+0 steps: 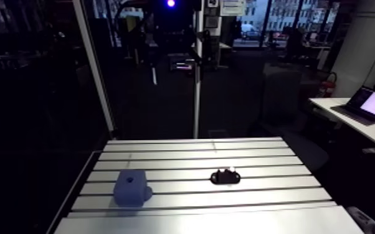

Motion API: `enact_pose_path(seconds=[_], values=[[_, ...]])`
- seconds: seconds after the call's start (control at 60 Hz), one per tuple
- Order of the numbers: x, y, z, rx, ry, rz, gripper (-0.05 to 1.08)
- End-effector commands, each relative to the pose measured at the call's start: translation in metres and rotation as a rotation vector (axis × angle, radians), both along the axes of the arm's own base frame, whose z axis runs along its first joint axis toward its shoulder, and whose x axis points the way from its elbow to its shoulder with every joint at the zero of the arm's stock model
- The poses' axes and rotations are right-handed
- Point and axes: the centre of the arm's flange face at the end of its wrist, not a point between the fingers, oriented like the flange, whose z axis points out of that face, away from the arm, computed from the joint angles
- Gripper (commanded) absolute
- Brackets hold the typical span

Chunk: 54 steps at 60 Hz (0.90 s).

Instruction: Pick up the M10 bolt and insert it into the hex recess until seated.

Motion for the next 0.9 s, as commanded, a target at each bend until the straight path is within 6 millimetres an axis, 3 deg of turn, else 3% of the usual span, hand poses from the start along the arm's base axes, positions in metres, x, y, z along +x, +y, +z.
enact_pose_path(seconds=[0.017,0.717,0.9], values=[[0.028,-0.003,0.0,0.008,-0.012,0.021,0.01],[0.025,-0.002,-0.004,0.023,-0.015,0.026,0.01],[0.021,0.007,-0.013,0.033,-0.014,0.105,0.01]])
